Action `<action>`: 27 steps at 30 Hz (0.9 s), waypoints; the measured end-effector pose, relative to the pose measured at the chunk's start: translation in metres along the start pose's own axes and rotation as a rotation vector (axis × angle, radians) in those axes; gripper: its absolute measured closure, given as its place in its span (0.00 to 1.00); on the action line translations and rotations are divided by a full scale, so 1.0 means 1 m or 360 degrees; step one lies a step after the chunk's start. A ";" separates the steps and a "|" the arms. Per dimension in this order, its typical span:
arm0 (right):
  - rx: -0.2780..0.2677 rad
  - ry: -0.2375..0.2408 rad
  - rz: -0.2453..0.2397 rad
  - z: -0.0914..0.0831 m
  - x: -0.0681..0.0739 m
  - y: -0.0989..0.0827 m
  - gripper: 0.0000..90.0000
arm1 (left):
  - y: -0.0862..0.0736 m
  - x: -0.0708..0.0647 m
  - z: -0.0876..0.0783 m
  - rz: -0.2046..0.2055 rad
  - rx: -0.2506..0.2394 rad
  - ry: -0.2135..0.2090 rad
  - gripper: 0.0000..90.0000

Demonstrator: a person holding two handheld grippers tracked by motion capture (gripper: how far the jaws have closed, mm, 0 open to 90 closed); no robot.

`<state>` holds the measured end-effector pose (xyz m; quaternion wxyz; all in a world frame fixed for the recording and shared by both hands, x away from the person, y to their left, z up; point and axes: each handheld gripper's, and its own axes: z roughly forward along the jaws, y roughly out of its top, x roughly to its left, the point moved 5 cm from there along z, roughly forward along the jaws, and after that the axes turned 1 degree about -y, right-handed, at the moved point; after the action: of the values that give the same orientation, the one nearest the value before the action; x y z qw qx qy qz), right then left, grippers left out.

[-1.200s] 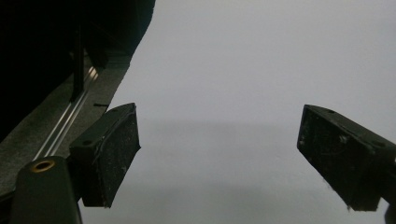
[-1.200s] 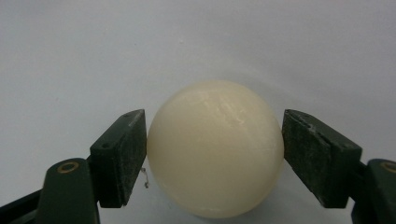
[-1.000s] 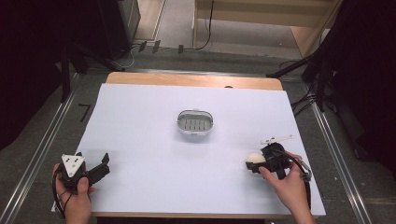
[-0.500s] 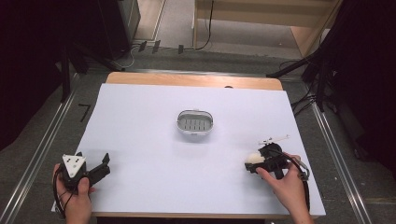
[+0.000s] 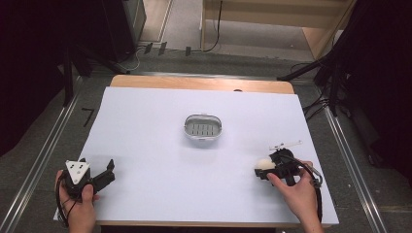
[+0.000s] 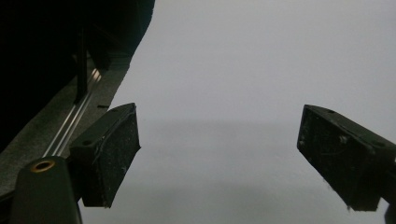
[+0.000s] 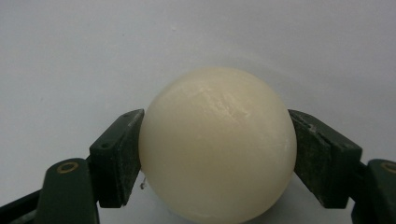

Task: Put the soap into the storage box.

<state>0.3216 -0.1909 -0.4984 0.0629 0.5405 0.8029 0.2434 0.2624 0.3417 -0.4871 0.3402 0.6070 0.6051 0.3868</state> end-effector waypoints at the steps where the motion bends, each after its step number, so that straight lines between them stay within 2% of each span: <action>1: -0.0006 0.0003 0.0008 0.000 -0.001 0.000 0.27 | 0.000 0.000 0.000 0.0001 -0.0002 0.0000 0.16; 6: -0.0020 -0.0016 0.0008 -0.001 -0.003 0.001 0.27 | 0.000 0.000 0.000 0.0006 0.0001 -0.0001 0.16; 9: -0.0032 -0.0002 0.0018 -0.005 -0.003 0.002 0.27 | 0.000 -0.001 0.000 0.0006 0.0000 -0.0002 0.16; 14: -0.0032 -0.0002 -0.0019 -0.014 0.002 0.010 0.27 | 0.000 -0.002 0.001 0.0025 0.0019 0.0008 0.16; 19: -0.0029 -0.0009 -0.0070 -0.014 0.010 0.018 0.27 | 0.000 -0.002 0.002 0.0021 0.0026 -0.0003 0.16; 27: -0.0032 0.0000 -0.0106 -0.016 0.017 0.031 0.27 | 0.000 -0.003 0.002 0.0036 0.0035 -0.0012 0.16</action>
<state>0.3347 -0.1713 -0.4672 0.0766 0.5128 0.8180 0.2492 0.2644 0.3392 -0.4886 0.3314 0.6191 0.6011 0.3816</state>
